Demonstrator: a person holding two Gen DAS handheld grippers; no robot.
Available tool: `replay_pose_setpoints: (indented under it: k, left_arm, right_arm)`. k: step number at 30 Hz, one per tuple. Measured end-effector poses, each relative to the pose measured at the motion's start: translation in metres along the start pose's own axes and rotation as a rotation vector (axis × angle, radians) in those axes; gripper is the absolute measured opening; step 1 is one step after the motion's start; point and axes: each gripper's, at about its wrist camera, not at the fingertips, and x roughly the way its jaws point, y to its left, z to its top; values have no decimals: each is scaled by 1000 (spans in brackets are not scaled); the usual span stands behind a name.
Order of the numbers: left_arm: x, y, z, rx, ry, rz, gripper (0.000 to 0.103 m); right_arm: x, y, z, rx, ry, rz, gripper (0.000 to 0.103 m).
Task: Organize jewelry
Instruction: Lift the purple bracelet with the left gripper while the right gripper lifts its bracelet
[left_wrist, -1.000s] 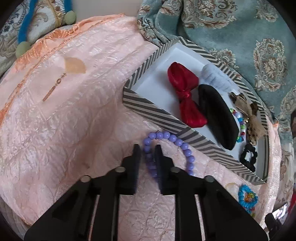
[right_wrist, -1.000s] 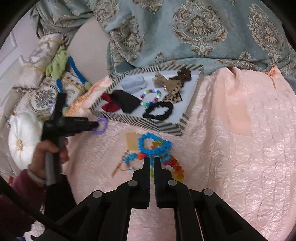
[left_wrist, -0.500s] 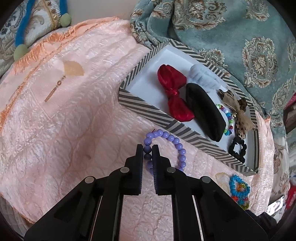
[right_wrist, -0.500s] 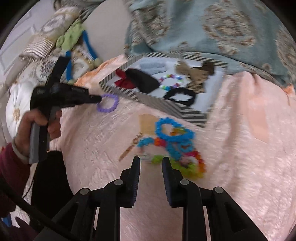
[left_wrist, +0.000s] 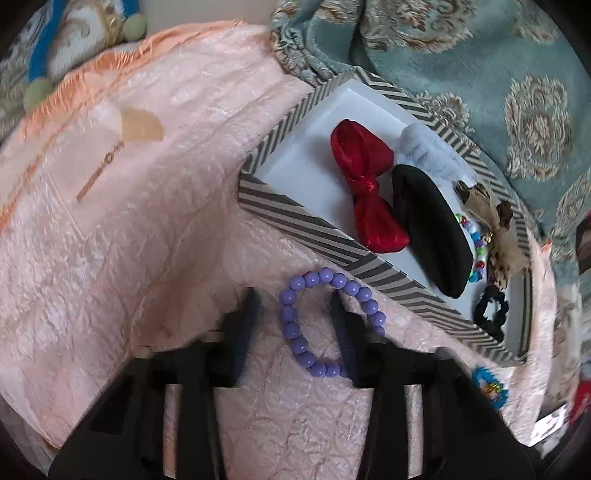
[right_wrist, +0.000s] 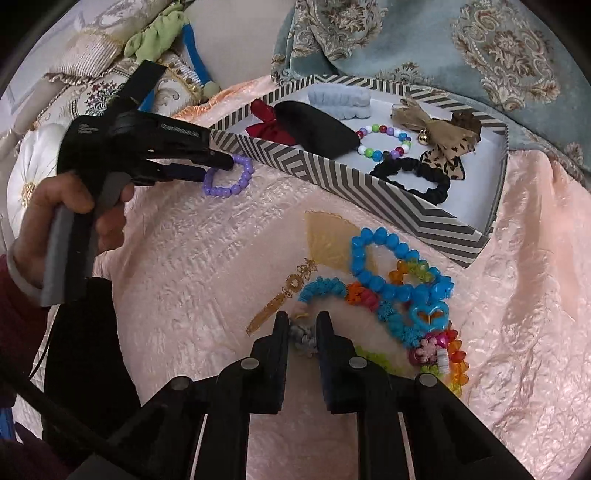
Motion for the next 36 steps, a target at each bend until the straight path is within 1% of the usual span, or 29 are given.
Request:
replay_pose_setpoints:
  k: [2,5,7,10,12,14,17,22,29,36]
  left_arm:
    - [-1,-2,-1,21,5,-4,10]
    - [-13,0,-3,18,-9,-30,8]
    - [-23,0,-3,15,-22,-46,8]
    - [-41,-4,-2,26,-41,-74,8]
    - [-51,-9,-2,39,-52,-88,8]
    - [-63,-15,-1,52,-70,-101,8]
    - [-75,-22,1,68,-82,-116,8]
    - [-93,-32,5,100,-114,-113,8]
    - [-96,-50,17,126,-130,-118,8]
    - [-91,-77,41,167,-151,-113,8]
  right_arm:
    - [-9,-2,-3,42,-20,54,14]
    - [-28,-4,-3,87,-68,103,14]
    - [-47,-11,-2,136,-117,149,14]
    - [-70,-16,2,183,-176,198,14]
    - [-80,-16,6,196,-204,215,14]
    - [-90,-15,11,194,-233,205,14]
    - [-97,-10,18,193,-258,214,14]
    - [-104,-6,34,185,-284,202,14]
    - [-102,-14,58,178,-300,157,14]
    - [-90,-31,88,200,-299,114,14]
